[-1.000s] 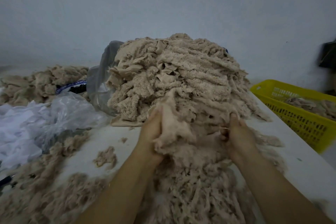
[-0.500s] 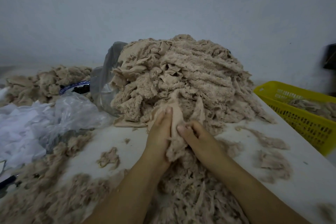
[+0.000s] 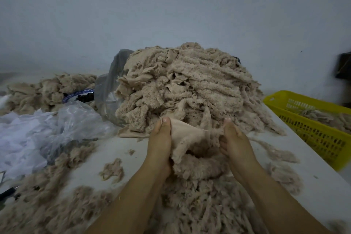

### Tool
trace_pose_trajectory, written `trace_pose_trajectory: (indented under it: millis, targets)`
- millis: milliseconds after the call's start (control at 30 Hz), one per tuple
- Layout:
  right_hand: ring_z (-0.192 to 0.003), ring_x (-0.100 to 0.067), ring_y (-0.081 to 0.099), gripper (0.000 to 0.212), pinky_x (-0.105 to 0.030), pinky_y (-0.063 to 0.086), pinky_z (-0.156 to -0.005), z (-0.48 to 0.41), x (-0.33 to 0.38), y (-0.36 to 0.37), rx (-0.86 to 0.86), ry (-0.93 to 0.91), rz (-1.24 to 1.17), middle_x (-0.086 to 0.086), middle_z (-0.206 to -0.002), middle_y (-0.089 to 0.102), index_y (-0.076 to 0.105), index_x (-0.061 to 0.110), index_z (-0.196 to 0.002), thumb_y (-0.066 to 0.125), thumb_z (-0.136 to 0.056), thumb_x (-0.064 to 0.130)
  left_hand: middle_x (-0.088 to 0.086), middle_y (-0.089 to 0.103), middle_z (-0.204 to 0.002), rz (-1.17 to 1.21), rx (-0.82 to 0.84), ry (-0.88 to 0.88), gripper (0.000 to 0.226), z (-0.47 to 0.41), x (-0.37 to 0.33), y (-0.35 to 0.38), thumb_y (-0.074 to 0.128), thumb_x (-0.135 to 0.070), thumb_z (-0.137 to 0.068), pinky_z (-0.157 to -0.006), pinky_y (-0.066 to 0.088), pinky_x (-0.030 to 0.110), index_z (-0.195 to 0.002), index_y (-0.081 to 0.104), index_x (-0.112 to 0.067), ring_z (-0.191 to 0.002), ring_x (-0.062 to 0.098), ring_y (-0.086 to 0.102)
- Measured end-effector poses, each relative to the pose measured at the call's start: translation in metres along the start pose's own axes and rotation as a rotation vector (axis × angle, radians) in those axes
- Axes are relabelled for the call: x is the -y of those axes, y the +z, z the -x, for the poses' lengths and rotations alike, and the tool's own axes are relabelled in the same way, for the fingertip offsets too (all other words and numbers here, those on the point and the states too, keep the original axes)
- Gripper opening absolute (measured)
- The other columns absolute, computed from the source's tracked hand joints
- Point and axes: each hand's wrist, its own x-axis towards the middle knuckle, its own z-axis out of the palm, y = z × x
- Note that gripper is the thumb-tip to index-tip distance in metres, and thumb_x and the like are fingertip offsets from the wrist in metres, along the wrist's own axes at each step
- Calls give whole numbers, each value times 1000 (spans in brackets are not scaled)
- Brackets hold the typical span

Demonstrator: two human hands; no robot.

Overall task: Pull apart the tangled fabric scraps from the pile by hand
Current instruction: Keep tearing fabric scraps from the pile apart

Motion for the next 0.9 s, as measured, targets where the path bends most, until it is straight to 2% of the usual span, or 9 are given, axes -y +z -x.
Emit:
trace_pose_trajectory:
  millis: [67, 167, 300, 400, 533, 633, 700, 833, 900]
  targets:
    - [-60, 1, 31, 8, -23, 31, -54, -4, 2, -1, -47, 25, -78, 20, -70, 30, 48, 51, -101, 41, -100, 55, 6, 75, -110, -6, 6, 8, 35, -3, -3, 0, 46, -39, -105, -79, 57, 35, -131, 61, -20, -97, 23, 72]
    - [-40, -1, 30, 17, -17, 29, -43, -4, 0, -1, -82, 88, -215, 18, -54, 26, 44, 50, -120, 41, -103, 47, -2, 77, -98, -31, 48, 6, 26, -4, 1, -2, 46, -37, -105, -70, 58, 28, -115, 66, -24, -88, 14, 74]
    - [-36, -6, 19, 13, -19, 20, -35, -3, 6, -3, -142, 215, -551, 11, -46, 18, 51, 36, -98, 41, -106, 38, 0, 77, -101, -101, 105, -40, 23, 2, 1, 1, 49, -37, -104, -86, 58, 38, -110, 68, -26, -95, 19, 74]
    - [-36, -7, 18, 13, -20, 19, -34, 0, 10, -1, -138, 274, -722, 8, -46, 20, 50, 33, -101, 39, -107, 34, 5, 77, -100, -93, 111, -42, 24, 4, 3, 1, 48, -35, -104, -86, 58, 40, -106, 69, -24, -94, 22, 74]
    - [-34, -8, 18, 28, -21, 17, -34, -3, 7, -6, -151, 312, -837, 6, -45, 21, 47, 25, -83, 36, -107, 35, 7, 75, -80, -125, 84, -17, 33, -2, 8, -5, 47, -37, -105, -62, 59, 28, -93, 74, -24, -69, 19, 73]
    - [-36, -9, 18, 41, -20, 15, -38, -16, 7, -39, -246, 324, -1016, 6, -47, 22, 36, 19, -73, 31, -107, 42, 12, 66, -66, 41, 41, -44, 48, -10, 0, -23, 41, -41, -106, -52, 53, 24, -118, 63, 0, -54, 21, 62]
    - [-41, -8, 22, 32, -21, 20, -41, -16, 6, -44, -280, 243, -798, 7, -49, 28, 45, 24, -80, 36, -107, 39, 14, 70, -74, 61, 110, -94, 50, -7, -3, -21, 44, -44, -104, -59, 55, 32, -124, 63, -2, -64, 29, 63]
    - [-58, -7, 41, 35, -28, 34, -56, -1, -7, -7, 14, -44, 172, 16, -55, 48, 52, 39, -61, 56, -96, 34, 5, 75, -109, -190, 272, -102, 50, 6, 10, 1, 63, -55, -88, -83, 59, 31, -124, 67, -21, -96, 21, 73]
    - [-64, -5, 53, 23, -25, 41, -58, 2, -5, -2, 82, -114, 245, 18, -70, 58, 54, 42, -71, 56, -93, 45, 5, 77, -105, -174, 317, -83, 53, 11, 11, 2, 70, -56, -74, -72, 59, 26, -114, 73, -22, -95, 20, 74]
